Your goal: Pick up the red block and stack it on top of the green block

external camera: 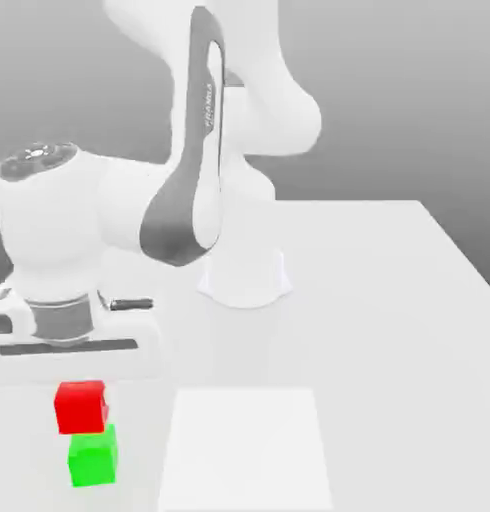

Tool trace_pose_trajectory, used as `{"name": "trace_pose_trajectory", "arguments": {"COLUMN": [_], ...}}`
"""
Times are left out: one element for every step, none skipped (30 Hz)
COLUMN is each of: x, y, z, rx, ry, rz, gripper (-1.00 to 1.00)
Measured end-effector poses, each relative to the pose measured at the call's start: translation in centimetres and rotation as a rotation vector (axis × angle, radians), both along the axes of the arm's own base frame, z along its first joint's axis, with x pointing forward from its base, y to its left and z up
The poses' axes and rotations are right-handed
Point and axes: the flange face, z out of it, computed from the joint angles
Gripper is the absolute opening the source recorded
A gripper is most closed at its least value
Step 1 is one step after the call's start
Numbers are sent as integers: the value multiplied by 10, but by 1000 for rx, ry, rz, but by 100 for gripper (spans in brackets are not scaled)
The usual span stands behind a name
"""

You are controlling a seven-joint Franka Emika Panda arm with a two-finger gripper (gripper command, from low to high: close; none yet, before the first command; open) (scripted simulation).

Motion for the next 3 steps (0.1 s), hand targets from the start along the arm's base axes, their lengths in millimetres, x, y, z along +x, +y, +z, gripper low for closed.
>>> {"name": "trace_pose_trajectory", "arguments": {"x": [0, 0, 0], "y": [0, 0, 0], "z": [0, 0, 0], "rx": [0, 0, 0], "ry": [0, 0, 0], "rz": [0, 0, 0], "gripper": [100, 100, 100]}}
